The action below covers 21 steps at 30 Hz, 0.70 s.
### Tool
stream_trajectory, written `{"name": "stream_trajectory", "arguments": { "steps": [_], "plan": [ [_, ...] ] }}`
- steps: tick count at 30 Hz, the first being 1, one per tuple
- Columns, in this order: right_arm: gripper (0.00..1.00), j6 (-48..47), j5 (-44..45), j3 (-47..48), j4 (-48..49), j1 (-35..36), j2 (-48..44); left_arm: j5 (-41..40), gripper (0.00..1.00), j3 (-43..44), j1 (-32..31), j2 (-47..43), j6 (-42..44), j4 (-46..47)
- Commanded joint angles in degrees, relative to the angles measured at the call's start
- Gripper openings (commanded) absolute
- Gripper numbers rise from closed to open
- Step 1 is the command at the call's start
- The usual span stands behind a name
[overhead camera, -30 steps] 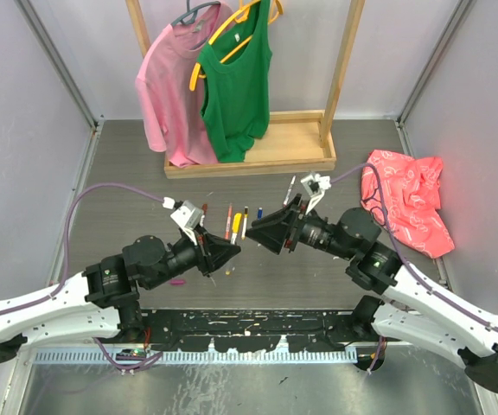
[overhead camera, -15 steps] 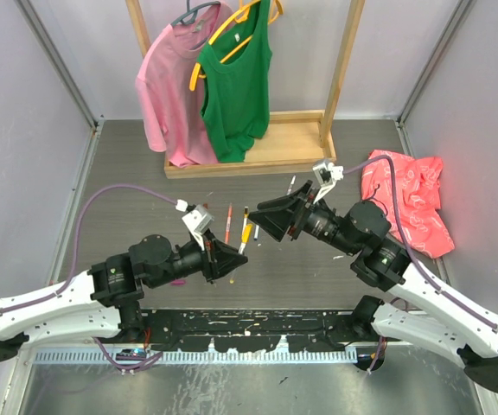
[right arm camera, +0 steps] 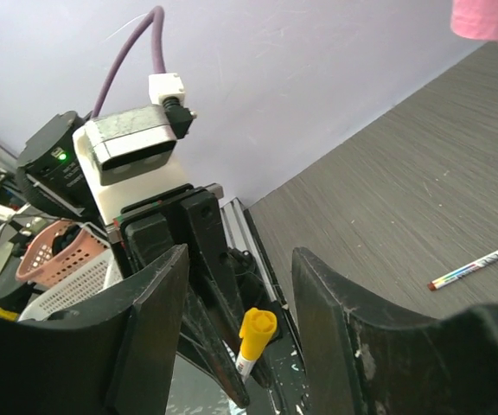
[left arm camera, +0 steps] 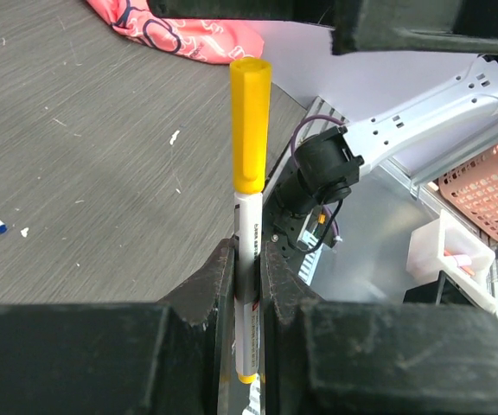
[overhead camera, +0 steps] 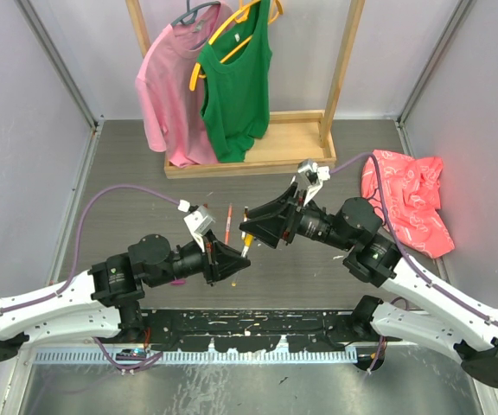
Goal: Insert the pens into the pen caps
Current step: Press the pen cap onto the pen.
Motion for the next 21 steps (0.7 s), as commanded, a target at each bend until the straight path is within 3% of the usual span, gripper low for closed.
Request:
{"name": "stream_trajectory", "arguments": {
  "steps": [1, 11, 19, 21],
  "plan": [
    [0.55, 0.46, -4.17, 0.10, 5.49, 0.19, -0.30, 0.99, 0.00, 1.94, 0.14, -0.02, 1.20, 5.13],
    [0.53, 2.12, -4.82, -2.59, 5.70, 0.17, -1.48, 2.43, 0.00, 2.25, 0.12, 0.06, 1.29, 6.78],
    [0.23, 3.05, -5.35, -3.74, 6.75, 0.21, -2.05, 1.39, 0.00, 2.25, 0.13, 0.19, 1.22, 7.01],
    [0.10, 3.51, -5.36, -4.48, 7.80, 0.22, -2.46, 0.90, 0.00, 2.33, 0.12, 0.19, 1.09, 6.97]
  ]
}}
